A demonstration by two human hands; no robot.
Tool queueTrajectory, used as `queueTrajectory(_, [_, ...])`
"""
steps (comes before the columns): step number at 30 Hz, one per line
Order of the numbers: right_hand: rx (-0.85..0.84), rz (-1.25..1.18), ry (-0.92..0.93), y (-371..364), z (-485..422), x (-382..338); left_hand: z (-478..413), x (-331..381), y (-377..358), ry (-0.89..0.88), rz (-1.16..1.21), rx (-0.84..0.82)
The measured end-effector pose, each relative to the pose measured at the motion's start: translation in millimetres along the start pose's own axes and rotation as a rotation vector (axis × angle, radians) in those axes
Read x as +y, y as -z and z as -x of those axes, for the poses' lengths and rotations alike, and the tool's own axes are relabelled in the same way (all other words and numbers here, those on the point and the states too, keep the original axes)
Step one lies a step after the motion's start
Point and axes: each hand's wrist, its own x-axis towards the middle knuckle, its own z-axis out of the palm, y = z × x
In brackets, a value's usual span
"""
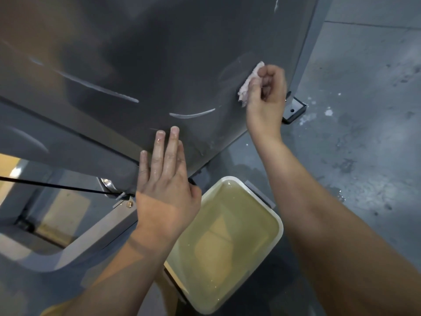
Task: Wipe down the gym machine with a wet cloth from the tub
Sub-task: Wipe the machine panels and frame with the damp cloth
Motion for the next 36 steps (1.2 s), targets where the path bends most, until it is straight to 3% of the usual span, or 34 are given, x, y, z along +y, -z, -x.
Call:
queueTrajectory(4, [-0.003,0.131,0.023,-2.1,14.4,6.9,0.0,0.2,0.5,-0.005,0.001,0.006])
queueTrajectory(9, [-0.032,-0.033,-0.087,-10.7,39.5,7.6,-1.8,0.7,-0.9,0.004,-0.010,-0.014])
queueTrajectory(15, [-0.368,-0.038,0.170,-13.0,89.1,1.2,-4.9,5.6,-2.1,0.019,-0.017,-0.036])
queueTrajectory(20, [-0.019,-0.084,0.045,-15.9,52.4,-4.0,-2.2,-0.3,-2.1,0.004,-0.025,-0.026])
queueTrajectory(21, [-0.021,-0.056,0.051,-19.3,58.6,-4.6,-2.0,-0.8,-1.9,0.001,-0.022,-0.025])
queueTrajectory(26, [-0.355,0.029,0.227,-11.5,80.5,8.3,-2.6,0.9,1.1,0.012,-0.008,-0.015])
queueTrajectory(31, [-0.043,0.031,0.157,-19.0,55.6,-0.8,-1.8,-2.2,1.8,-0.007,-0.015,-0.022])
queueTrajectory(35, [-0.332,0.072,0.253,-19.8,86.0,4.2,-2.6,-3.3,5.8,-0.004,-0.004,-0.020])
queueTrajectory(36, [-0.340,0.068,0.265,-17.1,81.1,4.0,-2.4,-3.7,6.9,-0.002,-0.003,-0.024])
